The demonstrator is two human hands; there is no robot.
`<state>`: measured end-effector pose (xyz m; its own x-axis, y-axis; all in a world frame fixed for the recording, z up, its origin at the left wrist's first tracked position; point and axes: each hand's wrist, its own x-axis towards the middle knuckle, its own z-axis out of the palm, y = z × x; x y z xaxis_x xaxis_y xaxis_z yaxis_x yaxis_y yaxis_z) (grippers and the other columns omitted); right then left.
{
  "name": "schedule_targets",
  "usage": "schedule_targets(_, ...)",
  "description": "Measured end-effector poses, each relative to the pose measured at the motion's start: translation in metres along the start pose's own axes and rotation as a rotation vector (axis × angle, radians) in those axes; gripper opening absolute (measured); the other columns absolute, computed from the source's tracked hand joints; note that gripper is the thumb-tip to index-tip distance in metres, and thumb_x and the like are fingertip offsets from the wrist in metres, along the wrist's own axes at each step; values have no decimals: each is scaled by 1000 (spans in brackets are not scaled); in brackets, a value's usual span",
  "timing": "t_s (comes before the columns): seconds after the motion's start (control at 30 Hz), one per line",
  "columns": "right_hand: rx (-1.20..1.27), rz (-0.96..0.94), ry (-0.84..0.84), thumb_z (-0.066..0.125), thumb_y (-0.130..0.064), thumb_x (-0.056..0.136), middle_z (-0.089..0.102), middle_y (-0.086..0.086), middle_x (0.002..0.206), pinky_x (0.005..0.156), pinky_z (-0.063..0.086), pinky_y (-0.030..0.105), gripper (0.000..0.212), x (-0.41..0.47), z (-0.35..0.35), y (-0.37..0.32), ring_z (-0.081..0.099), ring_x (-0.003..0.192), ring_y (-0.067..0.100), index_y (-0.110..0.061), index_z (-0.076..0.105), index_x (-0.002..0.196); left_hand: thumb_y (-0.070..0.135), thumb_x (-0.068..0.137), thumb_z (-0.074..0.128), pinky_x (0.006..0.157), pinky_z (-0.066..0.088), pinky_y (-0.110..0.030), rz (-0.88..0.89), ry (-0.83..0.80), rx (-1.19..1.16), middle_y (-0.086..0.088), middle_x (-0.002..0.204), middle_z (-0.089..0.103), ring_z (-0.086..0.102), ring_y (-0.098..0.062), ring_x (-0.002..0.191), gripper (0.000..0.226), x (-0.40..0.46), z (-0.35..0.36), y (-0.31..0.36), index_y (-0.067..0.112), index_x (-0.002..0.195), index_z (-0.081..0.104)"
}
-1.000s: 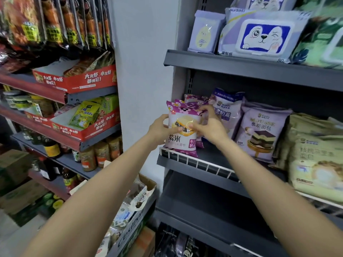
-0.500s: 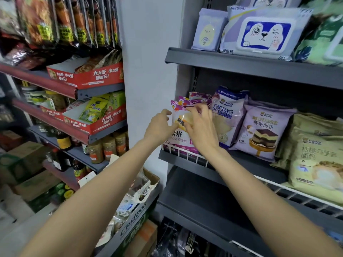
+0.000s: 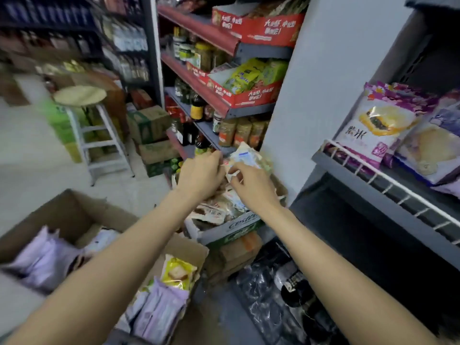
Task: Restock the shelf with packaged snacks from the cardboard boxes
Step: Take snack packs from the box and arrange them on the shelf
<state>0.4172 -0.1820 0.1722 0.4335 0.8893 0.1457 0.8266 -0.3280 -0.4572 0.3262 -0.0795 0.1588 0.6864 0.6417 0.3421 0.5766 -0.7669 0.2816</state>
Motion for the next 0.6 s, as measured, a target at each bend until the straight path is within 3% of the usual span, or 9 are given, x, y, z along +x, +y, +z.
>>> schedule_targets(0.17,-41,-93,-232,45,-18,96,62,6,90,54,44,31,19,4,104,-61,59,80,24,-12,60,106,24,93,44,78,43,-38,-196,-164,115,-11,107,60,58,-33,97,22,-69,8,-114,11,110,52)
schedule_targets(0.27,-75,-96,-348,46,-19,93,65,11,101,68,47,35,22,6,174,-99,61,93,32,-12,59,109,25,93,45,89,41,-40,-354,-261,201,-12,116,57,54,-32,109,28,-110,8,-185,10,116,51)
schedule_targets(0.47,-26,-1,-580,49,-19,91,61,14,109,76,47,38,25,13,316,-170,58,103,34,-9,55,113,17,93,45,89,42,-41,-545,-458,238,-16,125,48,46,-33,119,31,-182,12,-325,3,120,47)
schedule_targets(0.6,23,24,-666,58,-21,88,52,22,126,91,43,42,50,22,396,-207,49,118,38,-7,41,133,15,93,47,96,39,-43,-683,-526,102,-21,135,33,40,-37,122,48,-211,22,-406,-1,136,33)
